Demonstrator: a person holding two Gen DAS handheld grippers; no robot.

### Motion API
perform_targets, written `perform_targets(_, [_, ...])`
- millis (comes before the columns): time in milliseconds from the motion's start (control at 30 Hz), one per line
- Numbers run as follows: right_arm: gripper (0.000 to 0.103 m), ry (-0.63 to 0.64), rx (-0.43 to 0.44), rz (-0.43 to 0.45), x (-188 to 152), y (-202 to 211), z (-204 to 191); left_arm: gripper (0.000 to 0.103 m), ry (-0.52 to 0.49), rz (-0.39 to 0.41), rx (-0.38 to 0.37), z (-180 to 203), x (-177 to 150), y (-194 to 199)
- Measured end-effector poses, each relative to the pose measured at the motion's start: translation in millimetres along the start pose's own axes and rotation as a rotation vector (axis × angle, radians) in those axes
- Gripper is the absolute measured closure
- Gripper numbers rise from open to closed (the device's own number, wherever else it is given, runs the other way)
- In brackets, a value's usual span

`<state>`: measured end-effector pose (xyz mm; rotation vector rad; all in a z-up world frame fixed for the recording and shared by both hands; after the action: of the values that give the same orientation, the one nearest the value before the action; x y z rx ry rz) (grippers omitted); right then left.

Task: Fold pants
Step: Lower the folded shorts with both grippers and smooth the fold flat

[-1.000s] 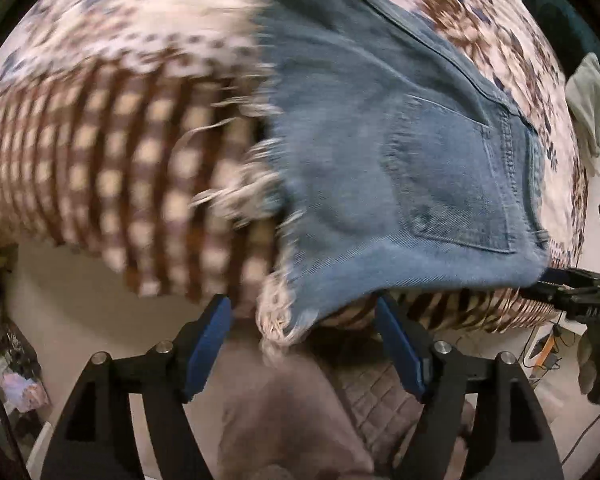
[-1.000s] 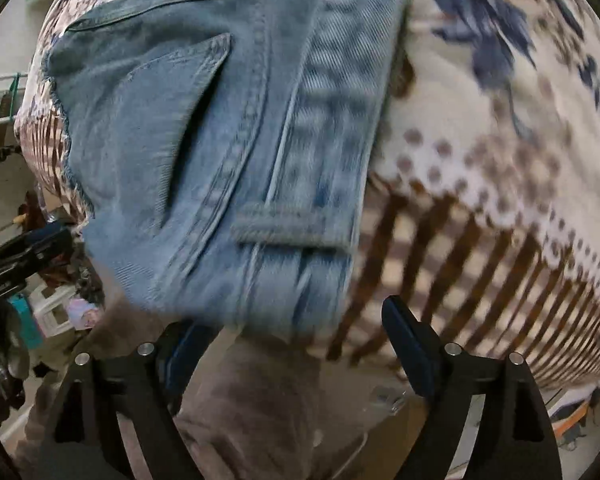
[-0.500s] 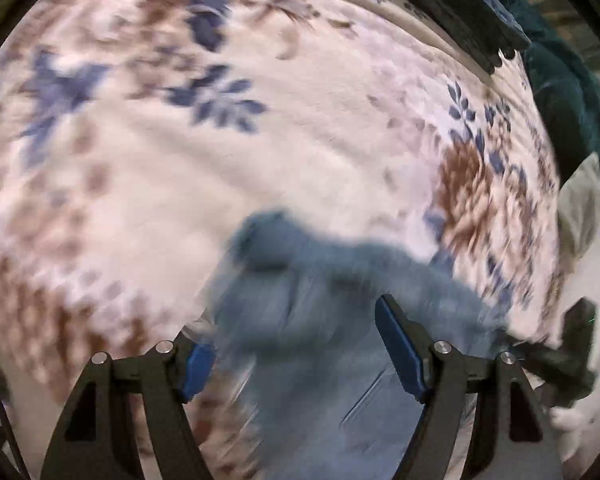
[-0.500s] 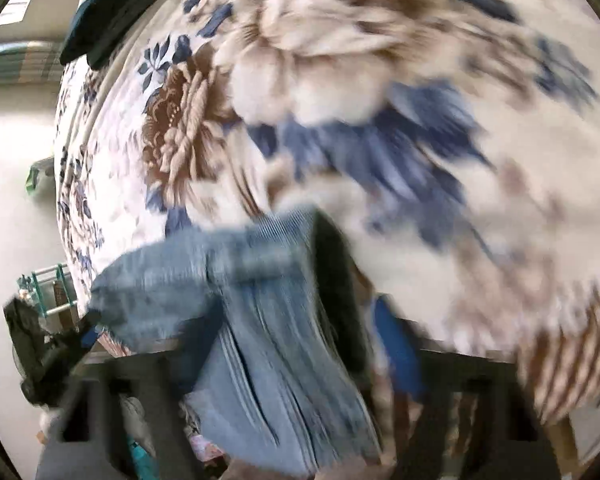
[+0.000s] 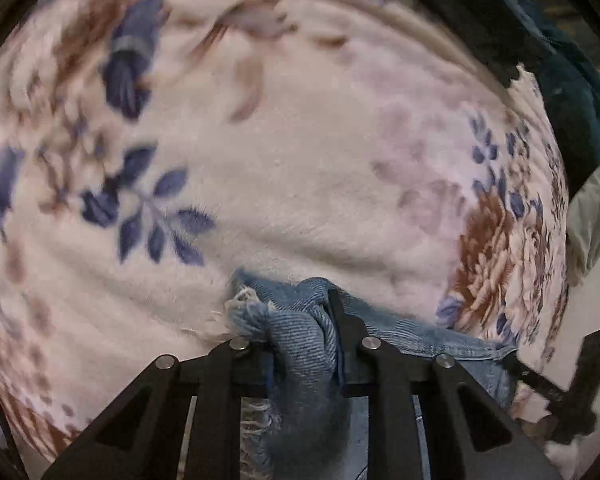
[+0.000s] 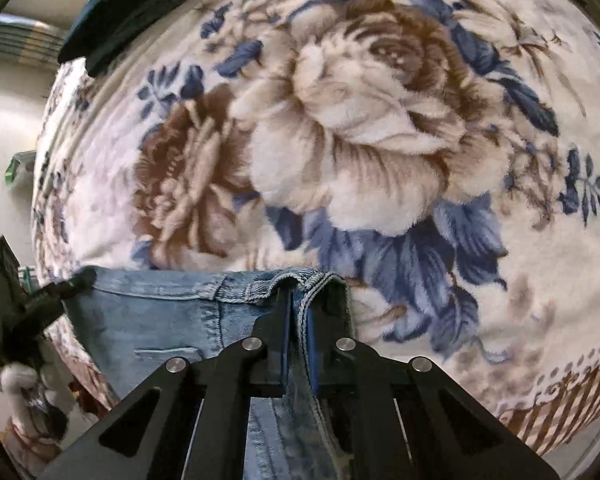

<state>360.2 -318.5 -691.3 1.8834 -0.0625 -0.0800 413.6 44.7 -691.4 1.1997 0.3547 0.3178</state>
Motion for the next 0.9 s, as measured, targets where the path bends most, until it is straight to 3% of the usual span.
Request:
perform_targets(100, [0.089,-0.012,0.038,-0.064,-4.7,-11.1,9.8,0.077,0.052,-0.037,-0.059,-9.7,-7.9,8.6])
perform_targets(167, [0.066,-0.042,0.069,-0.078,-4.7,-5.1,16.5,0.062,0.076,-0.031,-0.117,-13.4,-15.7,27.8])
perform_targets(233, [0.03,-0.064,0.101,-0.061,-4.9,9.2,24.9,0.044,0.096,0.001,-0.137,-20.2,-24.4,47.8])
perform_targets(267, [0.028,-0.068,0.111,-0.044,-4.0,17.0,28.7,0.03,0.101,0.012,-0.136,-23.3,-29.4,55.7])
perform_targets(300, [0.028,-0.063,0.122,-0.031,-3.3,21.6,29.5,0.026,0.105,0.018,-0.131,-24.2,-32.5,59.3])
perform_targets(400, [0.028,-0.05,0.142,-0.039,-0.9,22.9,29.6,0.025,0.1,0.019,-0.118,-23.9,-45.7,57.6])
perform_targets(433, [0.028,-0.049,0.149,-0.052,-1.0,19.0,28.9,0.025,0.085,0.009,-0.086,-22.6,-49.3,47.5])
perform_targets(500, [0.03,-0.041,0.176,-0.07,-1.7,1.4,15.8,0.025,0.047,0.022,0.073,-28.8,-52.7,23.8])
perform_targets(567, [0.041,0.006,0.114,-0.085,-3.4,-14.9,9.3,0.025,0.044,0.025,0.1,-35.6,-53.9,12.2])
perform_targets(633, [0.041,0.052,0.037,-0.118,-8.9,-32.8,2.5,0.025,0.091,0.011,0.035,-40.2,-54.8,14.1])
perform_targets(667, [0.041,0.047,0.056,-0.118,-10.1,-31.1,3.6,0.025,0.102,0.011,-0.004,-39.8,-55.9,18.9])
perform_targets(800, [0.027,0.003,0.215,-0.135,-21.6,-18.9,12.4,0.025,0.134,-0.01,-0.183,-38.8,-75.1,35.0])
perform_targets(900, [0.021,-0.005,0.308,-0.165,-38.2,-25.9,18.1,0.025,0.124,-0.063,-0.218,-40.0,-95.7,18.1])
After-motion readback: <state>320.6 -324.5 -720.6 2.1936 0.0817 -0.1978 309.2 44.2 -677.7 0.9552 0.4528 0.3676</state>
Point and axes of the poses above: each gripper's, at about its wrist camera, not at the fingertips, and y roughly against the way its jaws point, z to its right, x to its top, the point moved 6 cm from there along -y, roughly the way its jaws point, and after that the axes turned 8 degrees about y, right-handed, at the moved point
